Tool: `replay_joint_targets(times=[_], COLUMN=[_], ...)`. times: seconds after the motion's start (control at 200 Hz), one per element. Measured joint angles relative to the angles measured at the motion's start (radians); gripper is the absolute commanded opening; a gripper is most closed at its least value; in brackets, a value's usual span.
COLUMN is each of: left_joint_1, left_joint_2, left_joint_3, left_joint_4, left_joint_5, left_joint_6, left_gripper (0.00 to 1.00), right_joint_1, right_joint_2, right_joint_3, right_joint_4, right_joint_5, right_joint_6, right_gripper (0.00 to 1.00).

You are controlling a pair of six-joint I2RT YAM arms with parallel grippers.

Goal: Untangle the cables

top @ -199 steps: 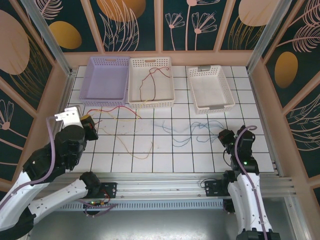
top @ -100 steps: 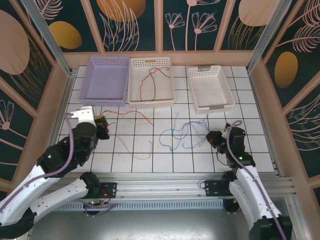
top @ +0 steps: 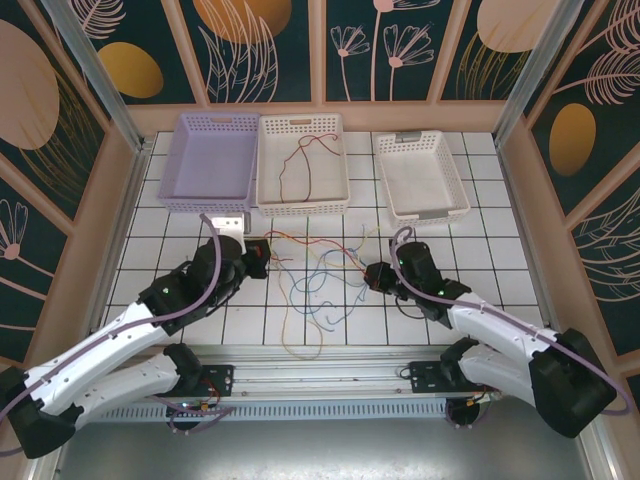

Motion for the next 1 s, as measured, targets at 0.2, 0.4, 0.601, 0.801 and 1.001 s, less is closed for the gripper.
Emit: replay_joint_targets(times=[0.2,0.4,0.601,0.801,1.001], left_joint_1=[0.000,0.000,0.000,0.000,0.000], left_joint_2=[0.019,0.053,0.092,0.120,0.123], left_joint_3=[-0.035,-0.072,-0.080,-0.081,-0.095], left_joint_4=[0.061,0.126,0.179,0.213,0.261], left_joint_5=[0.042,0.071,0.100,0.132,0.185], left_joint_6=[-0.015,-0.038,-0.061,-0.067,-0.066], left_gripper=[0.00,0.00,0.00,0.00,0.00], right_joint_1=[0.002,0.002,0.030,0.075,0.097], right_joint_2=[-0.064,-0.186,-0.206,-0.241,-0.294], right_joint_3=[0.042,0.074,0.093,0.093,0.093], right_joint_4=[0.009,0.001,0.001,0.012,0.086], right_joint_5=[0.018,0.018,-0.028,-0.067,-0.101], right_joint_6=[-0.053,-0.087,-0.089,-0.085,-0.085], right_gripper=[0.46,0.47,0.46,0.46,0.44])
